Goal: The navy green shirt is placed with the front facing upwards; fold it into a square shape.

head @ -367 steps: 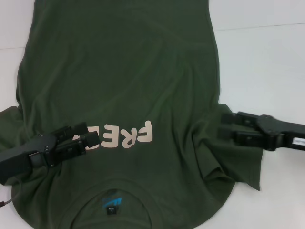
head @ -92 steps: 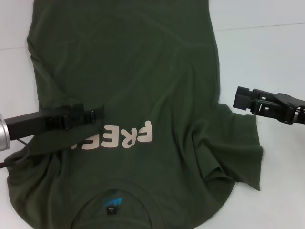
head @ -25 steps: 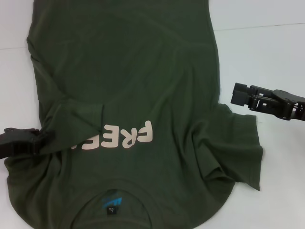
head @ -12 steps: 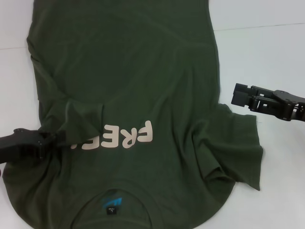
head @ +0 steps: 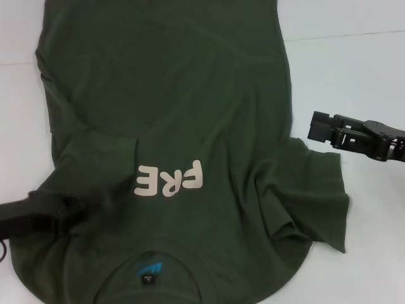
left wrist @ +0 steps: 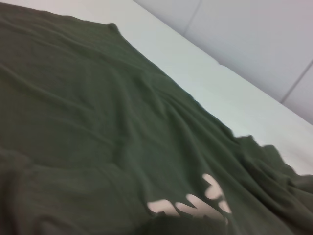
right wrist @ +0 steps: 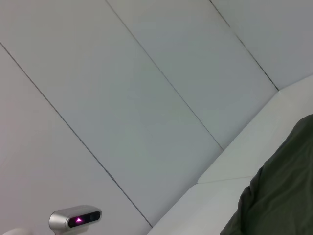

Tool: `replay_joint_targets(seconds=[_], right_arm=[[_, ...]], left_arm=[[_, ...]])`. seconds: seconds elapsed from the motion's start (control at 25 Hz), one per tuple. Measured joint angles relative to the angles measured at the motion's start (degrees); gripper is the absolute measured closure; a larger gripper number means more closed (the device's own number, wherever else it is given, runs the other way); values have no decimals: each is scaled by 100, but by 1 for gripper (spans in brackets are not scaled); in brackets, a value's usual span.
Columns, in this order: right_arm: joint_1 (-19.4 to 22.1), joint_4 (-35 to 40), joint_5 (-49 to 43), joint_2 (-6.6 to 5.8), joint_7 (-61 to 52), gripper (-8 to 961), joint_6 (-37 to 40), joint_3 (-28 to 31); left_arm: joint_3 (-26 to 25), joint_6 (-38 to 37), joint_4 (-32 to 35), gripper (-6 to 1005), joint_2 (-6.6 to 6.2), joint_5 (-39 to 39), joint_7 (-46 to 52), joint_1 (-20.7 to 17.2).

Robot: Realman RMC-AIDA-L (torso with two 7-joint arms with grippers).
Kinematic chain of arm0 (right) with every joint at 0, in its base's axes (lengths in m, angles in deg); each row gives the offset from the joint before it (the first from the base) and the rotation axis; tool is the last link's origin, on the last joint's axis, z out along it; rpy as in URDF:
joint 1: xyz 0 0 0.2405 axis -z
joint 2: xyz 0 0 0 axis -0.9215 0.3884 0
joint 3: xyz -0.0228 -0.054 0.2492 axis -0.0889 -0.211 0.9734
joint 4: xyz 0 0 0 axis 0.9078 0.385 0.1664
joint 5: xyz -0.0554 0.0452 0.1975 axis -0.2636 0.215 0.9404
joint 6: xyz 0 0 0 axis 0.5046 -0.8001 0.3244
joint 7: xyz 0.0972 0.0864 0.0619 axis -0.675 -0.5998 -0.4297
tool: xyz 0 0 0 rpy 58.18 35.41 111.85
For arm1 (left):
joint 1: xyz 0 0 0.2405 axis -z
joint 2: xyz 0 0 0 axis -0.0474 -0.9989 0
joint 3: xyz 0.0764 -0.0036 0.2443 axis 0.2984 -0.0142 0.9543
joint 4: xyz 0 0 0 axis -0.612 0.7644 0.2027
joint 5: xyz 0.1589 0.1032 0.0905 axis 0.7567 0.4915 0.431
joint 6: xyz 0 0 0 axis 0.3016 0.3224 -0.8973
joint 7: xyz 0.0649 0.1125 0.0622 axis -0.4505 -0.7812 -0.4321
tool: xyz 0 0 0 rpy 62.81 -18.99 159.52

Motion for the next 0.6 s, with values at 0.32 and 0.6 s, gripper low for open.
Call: replay_joint_targets(seconds=[0.32, 0.6], right_arm=[[-37, 0, 0, 0, 3, 12, 3, 0], [-46, 0, 4, -8, 7, 13, 1, 0]], left_arm=[[3, -511, -14, 821, 3, 460, -34, 5], [-341, -699, 51, 669, -18, -26, -112, -5]])
